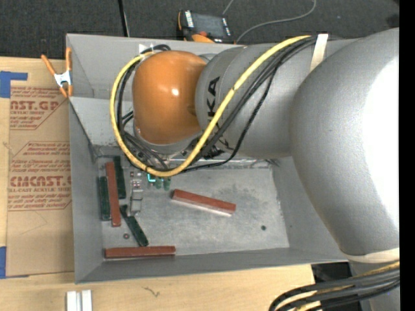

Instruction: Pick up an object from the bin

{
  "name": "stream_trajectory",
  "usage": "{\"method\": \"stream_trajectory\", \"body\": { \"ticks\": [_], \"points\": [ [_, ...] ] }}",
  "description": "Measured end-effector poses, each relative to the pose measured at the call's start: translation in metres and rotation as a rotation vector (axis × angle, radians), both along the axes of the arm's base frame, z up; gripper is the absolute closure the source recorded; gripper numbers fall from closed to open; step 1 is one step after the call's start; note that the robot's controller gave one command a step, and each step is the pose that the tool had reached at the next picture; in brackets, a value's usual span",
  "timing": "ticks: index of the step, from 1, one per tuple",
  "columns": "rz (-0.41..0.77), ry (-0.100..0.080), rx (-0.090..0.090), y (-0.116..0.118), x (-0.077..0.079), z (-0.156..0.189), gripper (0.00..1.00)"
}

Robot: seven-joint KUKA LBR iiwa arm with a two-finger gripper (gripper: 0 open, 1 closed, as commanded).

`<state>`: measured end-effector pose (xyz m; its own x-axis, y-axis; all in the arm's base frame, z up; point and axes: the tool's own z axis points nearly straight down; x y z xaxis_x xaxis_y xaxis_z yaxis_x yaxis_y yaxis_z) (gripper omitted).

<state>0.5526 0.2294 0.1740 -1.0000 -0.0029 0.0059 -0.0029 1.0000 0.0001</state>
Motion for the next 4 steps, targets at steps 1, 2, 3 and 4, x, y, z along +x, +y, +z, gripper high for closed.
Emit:
{"method": "stream_trajectory", "body": {
  "ticks": [1, 2, 3, 4],
  "points": [
    [0.304, -0.006, 0.003, 0.0, 0.024, -0.105, 0.0],
    [0.304, -0.014, 0.006, 0.001, 0.027, -0.098, 1.0],
    [0.324, -0.002, 0.002, -0.002, -0.048, -0.082, 1.0],
    [0.321, -0.006, 0.003, -0.002, -0.045, -0.083, 0.0]
  ]
}}
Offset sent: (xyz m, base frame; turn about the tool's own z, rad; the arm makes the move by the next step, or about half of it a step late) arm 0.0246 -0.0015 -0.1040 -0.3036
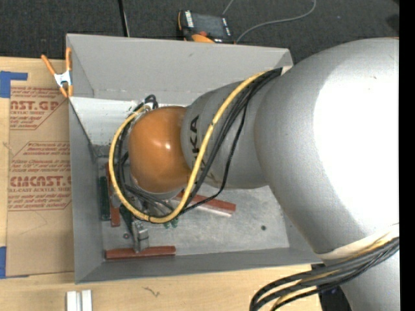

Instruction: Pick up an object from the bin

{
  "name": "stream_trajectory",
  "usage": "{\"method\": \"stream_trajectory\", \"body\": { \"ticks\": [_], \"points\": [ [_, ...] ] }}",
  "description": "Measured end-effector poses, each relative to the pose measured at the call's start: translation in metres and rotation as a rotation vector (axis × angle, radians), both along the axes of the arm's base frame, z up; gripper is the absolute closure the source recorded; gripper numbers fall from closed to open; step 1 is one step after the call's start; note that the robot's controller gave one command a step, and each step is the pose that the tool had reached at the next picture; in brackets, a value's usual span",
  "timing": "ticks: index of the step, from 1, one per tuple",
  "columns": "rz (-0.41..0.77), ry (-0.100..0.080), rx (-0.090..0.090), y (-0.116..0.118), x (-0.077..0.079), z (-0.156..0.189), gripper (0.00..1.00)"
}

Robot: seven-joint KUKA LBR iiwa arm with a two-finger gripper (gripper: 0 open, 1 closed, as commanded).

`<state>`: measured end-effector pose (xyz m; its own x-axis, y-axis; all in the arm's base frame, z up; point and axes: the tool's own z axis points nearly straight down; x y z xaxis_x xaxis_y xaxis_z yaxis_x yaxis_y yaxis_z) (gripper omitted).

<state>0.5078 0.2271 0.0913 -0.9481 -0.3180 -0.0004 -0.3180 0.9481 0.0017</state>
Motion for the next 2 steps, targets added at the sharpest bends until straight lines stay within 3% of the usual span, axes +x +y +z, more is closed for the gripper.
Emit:
{"method": "stream_trajectory", "body": {
  "ticks": [1, 2],
  "points": [
    [-0.073, -0.004, 0.0, -0.047, 0.02, -0.02, 0.0],
    [-0.238, -0.002, 0.001, -0.026, 0.068, -0.021, 0.0]
  ]
}}
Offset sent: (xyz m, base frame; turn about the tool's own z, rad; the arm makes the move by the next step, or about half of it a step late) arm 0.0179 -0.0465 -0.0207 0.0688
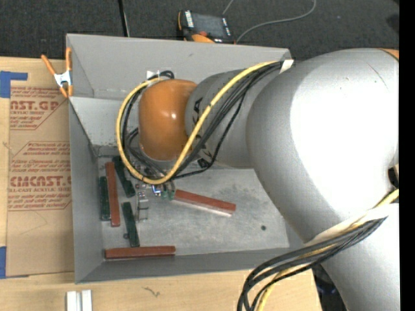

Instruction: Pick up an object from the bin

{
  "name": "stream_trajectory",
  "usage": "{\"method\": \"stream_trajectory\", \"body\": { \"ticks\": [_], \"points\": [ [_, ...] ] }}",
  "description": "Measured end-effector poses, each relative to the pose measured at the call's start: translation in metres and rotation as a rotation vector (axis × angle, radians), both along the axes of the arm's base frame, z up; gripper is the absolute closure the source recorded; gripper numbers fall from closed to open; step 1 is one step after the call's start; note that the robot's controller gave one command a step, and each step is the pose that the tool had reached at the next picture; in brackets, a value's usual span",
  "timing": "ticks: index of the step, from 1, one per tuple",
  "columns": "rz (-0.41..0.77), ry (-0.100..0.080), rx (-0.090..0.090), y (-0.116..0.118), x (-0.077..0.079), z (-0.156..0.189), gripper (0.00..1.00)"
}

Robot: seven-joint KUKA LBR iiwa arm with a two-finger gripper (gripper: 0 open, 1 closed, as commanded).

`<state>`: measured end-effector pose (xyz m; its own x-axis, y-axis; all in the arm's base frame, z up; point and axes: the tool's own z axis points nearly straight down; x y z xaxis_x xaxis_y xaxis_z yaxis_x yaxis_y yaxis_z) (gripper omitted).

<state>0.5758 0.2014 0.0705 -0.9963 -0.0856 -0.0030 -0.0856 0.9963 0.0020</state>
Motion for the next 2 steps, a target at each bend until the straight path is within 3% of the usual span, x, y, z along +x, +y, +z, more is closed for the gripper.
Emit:
{"method": "stream_trajectory", "body": {
  "ticks": [1, 2],
  "points": [
    [-0.066, 0.0, 0.0, 0.0078, 0.0177, -0.0002, 0.0],
    [-0.052, 0.001, -0.001, 0.0058, 0.0174, 0.0029, 0.0]
  ]
}}
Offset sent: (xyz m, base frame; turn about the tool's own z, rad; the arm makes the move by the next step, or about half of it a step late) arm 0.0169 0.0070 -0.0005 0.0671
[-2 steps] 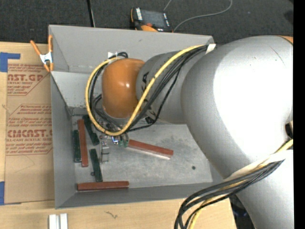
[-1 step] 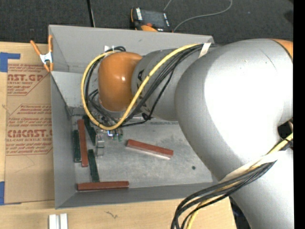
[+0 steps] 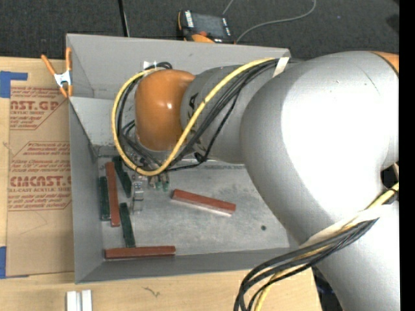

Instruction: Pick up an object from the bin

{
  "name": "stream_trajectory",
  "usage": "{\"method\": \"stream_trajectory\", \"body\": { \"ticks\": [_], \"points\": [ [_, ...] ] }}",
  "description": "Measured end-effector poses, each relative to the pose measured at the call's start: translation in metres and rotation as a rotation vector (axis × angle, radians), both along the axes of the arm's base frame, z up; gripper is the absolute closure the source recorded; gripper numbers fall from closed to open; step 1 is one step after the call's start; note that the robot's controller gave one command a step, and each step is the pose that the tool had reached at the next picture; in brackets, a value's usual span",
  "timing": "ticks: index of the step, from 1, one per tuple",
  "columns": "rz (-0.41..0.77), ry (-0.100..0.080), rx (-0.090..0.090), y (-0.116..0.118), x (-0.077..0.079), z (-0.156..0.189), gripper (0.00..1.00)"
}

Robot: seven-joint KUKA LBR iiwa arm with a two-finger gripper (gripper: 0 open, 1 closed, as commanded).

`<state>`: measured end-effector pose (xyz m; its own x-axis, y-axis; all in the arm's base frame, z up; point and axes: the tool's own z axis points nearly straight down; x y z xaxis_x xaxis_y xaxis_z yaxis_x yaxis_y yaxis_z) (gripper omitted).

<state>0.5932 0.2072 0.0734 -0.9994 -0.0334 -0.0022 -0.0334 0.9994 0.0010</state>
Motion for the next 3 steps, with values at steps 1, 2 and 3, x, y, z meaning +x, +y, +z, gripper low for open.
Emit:
{"method": "stream_trajectory", "body": {
  "ticks": [1, 2, 3],
  "points": [
    [-0.124, -0.001, -0.001, 0.0, -0.006, -0.003, 0.0],
    [-0.182, 0.001, 0.001, -0.014, -0.001, -0.004, 0.0],
    [-0.309, 0.003, -0.002, -0.077, -0.028, 0.009, 0.0]
  ]
}}
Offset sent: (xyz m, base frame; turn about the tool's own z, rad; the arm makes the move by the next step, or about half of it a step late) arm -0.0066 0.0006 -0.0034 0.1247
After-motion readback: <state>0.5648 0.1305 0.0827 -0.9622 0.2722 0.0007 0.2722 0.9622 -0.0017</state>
